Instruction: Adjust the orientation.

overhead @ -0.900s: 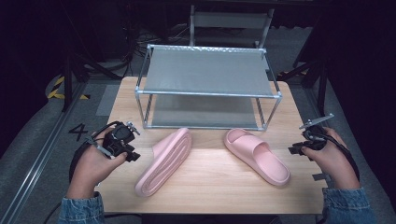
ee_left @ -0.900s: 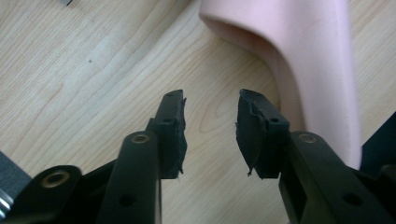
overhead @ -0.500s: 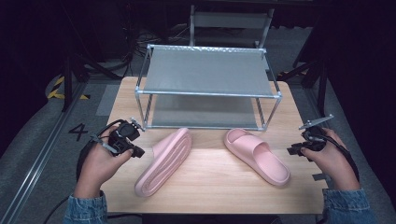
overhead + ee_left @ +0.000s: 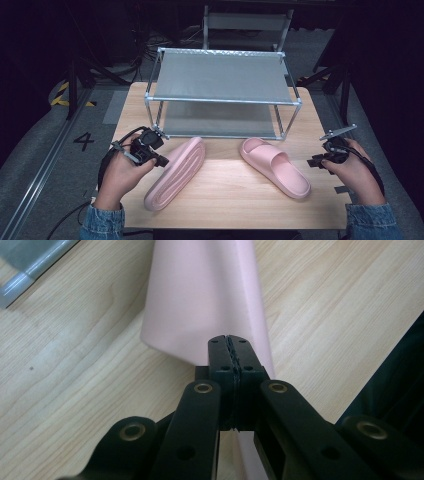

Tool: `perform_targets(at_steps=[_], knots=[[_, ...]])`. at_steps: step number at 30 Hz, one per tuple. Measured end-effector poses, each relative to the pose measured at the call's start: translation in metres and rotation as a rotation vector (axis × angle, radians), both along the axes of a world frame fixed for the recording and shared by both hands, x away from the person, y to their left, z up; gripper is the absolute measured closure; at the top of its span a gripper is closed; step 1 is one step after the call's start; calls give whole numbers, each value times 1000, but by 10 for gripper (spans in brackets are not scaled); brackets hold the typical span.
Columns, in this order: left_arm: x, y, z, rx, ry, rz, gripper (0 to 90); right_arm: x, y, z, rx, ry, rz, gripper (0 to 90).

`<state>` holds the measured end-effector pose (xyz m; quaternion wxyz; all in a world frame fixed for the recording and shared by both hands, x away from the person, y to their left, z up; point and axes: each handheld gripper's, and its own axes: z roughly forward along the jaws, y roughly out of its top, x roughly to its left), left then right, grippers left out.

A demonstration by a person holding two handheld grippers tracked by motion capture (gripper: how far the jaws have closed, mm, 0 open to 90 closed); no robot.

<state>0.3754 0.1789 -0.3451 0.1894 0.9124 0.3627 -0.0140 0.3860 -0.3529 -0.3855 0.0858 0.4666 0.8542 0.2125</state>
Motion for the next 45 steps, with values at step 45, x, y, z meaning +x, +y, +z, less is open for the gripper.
perform_targets(at_steps=[45], knots=[[-20,-80,-23,-78,124,-279,818,1,0,-1,15,-2,1,665]])
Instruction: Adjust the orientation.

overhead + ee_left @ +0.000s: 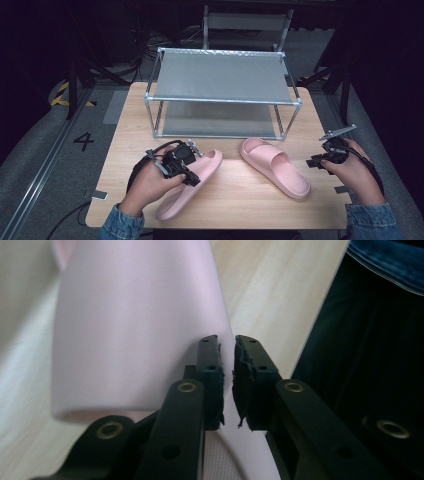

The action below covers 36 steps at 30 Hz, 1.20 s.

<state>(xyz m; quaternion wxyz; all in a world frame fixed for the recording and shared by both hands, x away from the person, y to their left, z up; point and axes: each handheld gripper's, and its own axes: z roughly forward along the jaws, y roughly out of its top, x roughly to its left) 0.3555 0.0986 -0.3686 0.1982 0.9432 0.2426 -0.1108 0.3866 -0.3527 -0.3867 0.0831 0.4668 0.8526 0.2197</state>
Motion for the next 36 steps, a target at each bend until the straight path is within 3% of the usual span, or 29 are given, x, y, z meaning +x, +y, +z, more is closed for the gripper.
perform_targets(at_steps=[3,7,22,30,36], knots=[[-4,-20,-6,21,2,-50,826,0,-1,1,2,-1,-3,664],[-7,-33,-16,35,41,-90,828,-1,-1,1,4,5,1,660],[-18,-56,-31,82,97,-192,767,-1,0,0,9,6,9,651],[-25,-45,-22,77,64,-164,686,0,-1,1,12,3,7,647],[-28,-25,-16,109,35,-84,625,3,4,4,15,-1,23,647]])
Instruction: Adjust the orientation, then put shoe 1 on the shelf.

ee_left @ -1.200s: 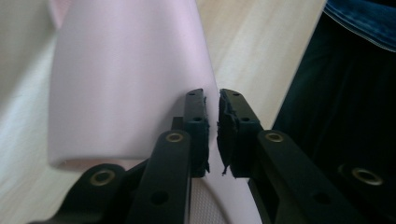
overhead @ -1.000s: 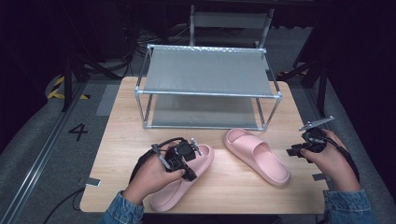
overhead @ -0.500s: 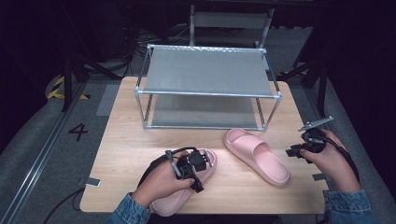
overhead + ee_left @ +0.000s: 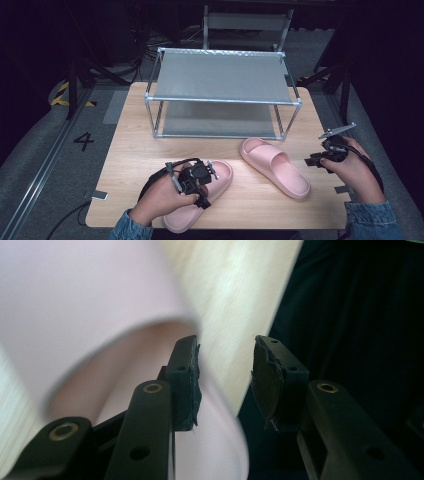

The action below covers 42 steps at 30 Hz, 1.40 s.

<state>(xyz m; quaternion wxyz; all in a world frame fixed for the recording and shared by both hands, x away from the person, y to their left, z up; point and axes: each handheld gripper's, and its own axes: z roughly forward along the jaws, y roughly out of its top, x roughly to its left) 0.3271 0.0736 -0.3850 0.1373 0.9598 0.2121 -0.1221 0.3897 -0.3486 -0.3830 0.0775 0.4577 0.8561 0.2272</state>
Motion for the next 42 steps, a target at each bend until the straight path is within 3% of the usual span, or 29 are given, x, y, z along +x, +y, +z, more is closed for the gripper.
perform_targets(at_steps=[6,11,14,18,29,32,35,42], knots=[[2,-4,-11,-13,9,51,606,2,5,-2,-5,10,11,646],[1,-10,-22,-71,-56,139,588,1,2,-1,-1,1,6,646],[1,-13,-27,-79,-57,167,631,0,1,-1,0,5,4,646],[-1,-18,-32,-46,-105,151,732,0,1,-2,2,7,3,646],[2,-10,-20,-72,-110,206,812,-1,-2,-3,3,11,-7,647],[3,-5,-17,-100,-101,223,823,-1,-3,-4,6,11,-6,646],[3,-4,-13,-85,-102,217,827,-2,-3,-4,7,13,-9,645],[7,1,2,-129,-99,222,828,-4,-5,-4,7,12,-16,644]])
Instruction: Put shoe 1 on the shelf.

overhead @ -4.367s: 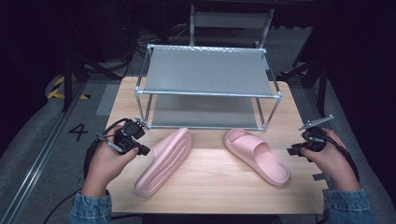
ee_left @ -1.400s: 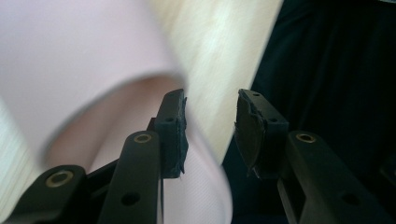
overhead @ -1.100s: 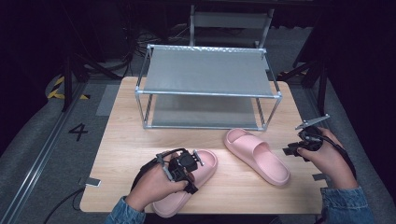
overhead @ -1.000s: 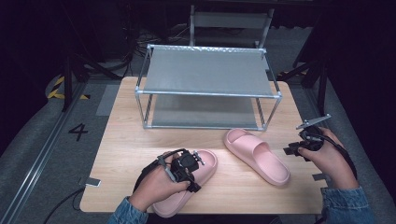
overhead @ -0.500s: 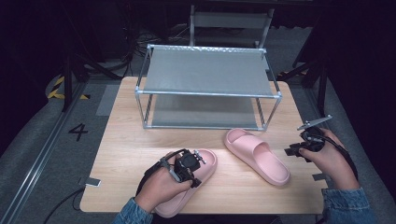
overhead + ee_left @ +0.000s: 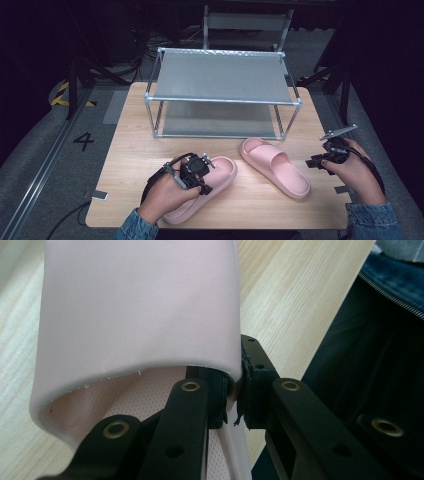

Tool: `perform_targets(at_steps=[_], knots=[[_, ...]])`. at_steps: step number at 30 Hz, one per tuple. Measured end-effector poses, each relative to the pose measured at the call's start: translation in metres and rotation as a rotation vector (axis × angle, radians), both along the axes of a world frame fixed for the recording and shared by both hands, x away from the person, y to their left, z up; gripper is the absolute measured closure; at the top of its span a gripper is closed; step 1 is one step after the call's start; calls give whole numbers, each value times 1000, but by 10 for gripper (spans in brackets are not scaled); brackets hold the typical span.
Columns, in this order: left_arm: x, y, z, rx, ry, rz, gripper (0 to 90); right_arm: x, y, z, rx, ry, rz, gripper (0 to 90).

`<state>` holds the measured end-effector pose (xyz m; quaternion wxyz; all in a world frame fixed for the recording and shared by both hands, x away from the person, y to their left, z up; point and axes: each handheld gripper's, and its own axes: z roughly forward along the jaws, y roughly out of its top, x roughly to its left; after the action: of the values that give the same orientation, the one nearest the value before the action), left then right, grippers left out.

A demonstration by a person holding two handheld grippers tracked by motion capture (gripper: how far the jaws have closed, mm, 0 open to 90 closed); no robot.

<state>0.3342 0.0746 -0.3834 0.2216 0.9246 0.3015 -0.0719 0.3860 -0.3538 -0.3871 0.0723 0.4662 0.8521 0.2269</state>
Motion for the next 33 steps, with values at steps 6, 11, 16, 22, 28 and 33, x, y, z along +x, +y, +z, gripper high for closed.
perform_targets(at_steps=[6,11,16,22,28,33], knots=[[3,3,11,-8,-11,2,827,-4,-3,-2,-1,8,-9,641],[8,6,21,-27,-16,0,827,-6,-4,-2,-2,9,-15,638],[10,5,33,-22,-26,-15,827,-7,-5,-2,-2,6,-16,637],[13,5,46,-22,-32,-13,828,-6,-4,-3,0,11,-18,636],[18,5,60,-7,-39,-17,827,-8,-3,-3,2,11,-17,636],[21,5,70,-18,-41,-15,828,-9,-4,-4,1,15,-20,638]])
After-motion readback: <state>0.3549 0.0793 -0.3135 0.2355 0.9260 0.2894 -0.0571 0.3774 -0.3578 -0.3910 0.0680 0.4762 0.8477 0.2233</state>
